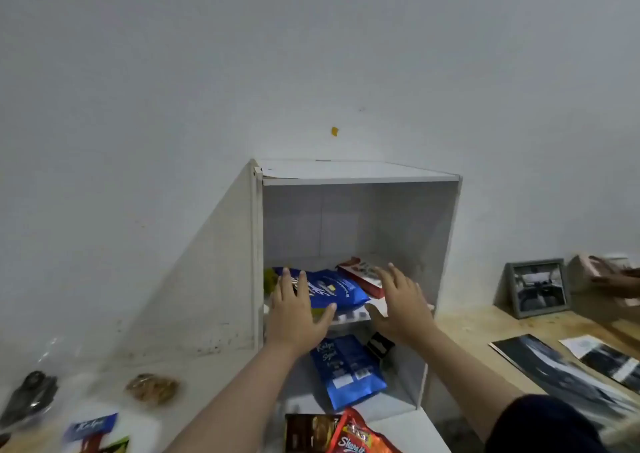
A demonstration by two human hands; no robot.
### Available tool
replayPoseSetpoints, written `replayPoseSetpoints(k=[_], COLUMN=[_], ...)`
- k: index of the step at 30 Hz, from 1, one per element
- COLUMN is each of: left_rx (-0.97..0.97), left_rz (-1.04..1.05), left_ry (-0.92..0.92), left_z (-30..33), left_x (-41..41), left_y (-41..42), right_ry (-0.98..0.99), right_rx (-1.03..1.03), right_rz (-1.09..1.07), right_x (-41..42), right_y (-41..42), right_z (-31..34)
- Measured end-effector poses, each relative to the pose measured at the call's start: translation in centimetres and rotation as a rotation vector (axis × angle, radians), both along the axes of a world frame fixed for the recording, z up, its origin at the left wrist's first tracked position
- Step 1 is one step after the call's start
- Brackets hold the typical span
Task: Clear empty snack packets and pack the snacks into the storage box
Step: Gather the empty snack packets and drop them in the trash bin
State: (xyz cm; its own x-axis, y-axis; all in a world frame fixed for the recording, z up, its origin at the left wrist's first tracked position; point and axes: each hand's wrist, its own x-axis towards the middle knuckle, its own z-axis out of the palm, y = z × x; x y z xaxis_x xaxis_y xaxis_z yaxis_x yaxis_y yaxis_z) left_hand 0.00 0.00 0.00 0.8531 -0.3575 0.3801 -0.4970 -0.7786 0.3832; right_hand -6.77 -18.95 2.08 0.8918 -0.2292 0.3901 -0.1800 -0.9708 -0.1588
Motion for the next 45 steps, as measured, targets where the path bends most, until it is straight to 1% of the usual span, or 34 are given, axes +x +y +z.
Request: replayPoseSetpoints(k=[2, 4, 7, 10, 13, 15, 17, 20, 24, 28, 29, 31, 33, 34, 37, 39, 42, 45], left_rx=[-0.113, -0.154, -0.136, -0.065, -0.08, -0.161, -0.253, -0.407, -0.6, -0.704, -0.747, -0.904, -1.064, -1.105, -1.124, -1.14, -1.18, -1.169], left_rz=[0.099, 0.206, 0.312, 0.341, 0.372, 0.405, 0.437, 0.524, 0.627, 0.755, 0.738, 0.705, 0.706, 0.705, 0.637, 0.582, 0.511, 0.435], left_ry=[0.063, 0.107, 0.251, 0.402, 0.481, 0.481, 0.463, 0.483, 0.549, 0.638, 0.636, 0.619, 0.565, 0.529, 0.495, 0.481, 0.473, 0.498], left_z=[-0.3, -0.4, -0.6, -1.1, -1.6, -1.5, -1.2, -0.3, 1.2, 1.5, 1.3, 0.8, 0.5, 0.3, -0.3, -1.0, -1.9, -2.4], left_x=[1.9, 3.7, 5.9, 7.1, 7.7, 8.0, 7.9, 7.1, 5.2, 3.3, 2.8, 1.7, 0.7, 0.2, -1.6, -2.6, -4.0, -6.0], left_y=[-1.3, -2.5, -4.4, -5.4, -6.0, -6.3, -6.3, -6.5, -7.6, -8.3, -8.5, -8.7, -8.7, -8.6, -8.3, -7.8, -6.3, -4.6], right_ry=[0.022, 0.047, 0.079, 0.158, 0.238, 0.233, 0.189, 0.14, 0.09, 0.055, 0.059, 0.067, 0.092, 0.114, 0.196, 0.198, 0.122, -0.116], right_rx=[0.026, 0.069, 0.105, 0.112, 0.118, 0.131, 0.119, 0.099, 0.115, 0.083, 0.071, 0.074, 0.108, 0.145, 0.285, 0.349, 0.495, 0.666], right_rz=[-0.034, -0.071, -0.09, -0.124, -0.096, -0.067, -0.056, -0.024, 0.018, 0.026, 0.02, 0.012, 0.002, 0.0, 0.01, 0.019, -0.021, -0.073], right_x=[2.3, 4.5, 7.7, 9.9, 11.2, 11.3, 11.1, 10.9, 9.8, 8.3, 8.0, 7.4, 6.8, 6.5, 5.7, 5.4, 4.2, 2.0], right_y=[-1.5, -2.7, -4.1, -5.2, -5.9, -6.1, -6.2, -6.4, -7.0, -7.7, -7.9, -8.4, -8.8, -8.9, -9.2, -9.2, -8.9, -8.6], right_z=[-0.7, -1.3, -2.4, -2.9, -4.0, -4.7, -5.0, -4.7, -4.3, -4.1, -4.1, -4.1, -4.2, -4.2, -4.2, -4.2, -3.8, -3.3])
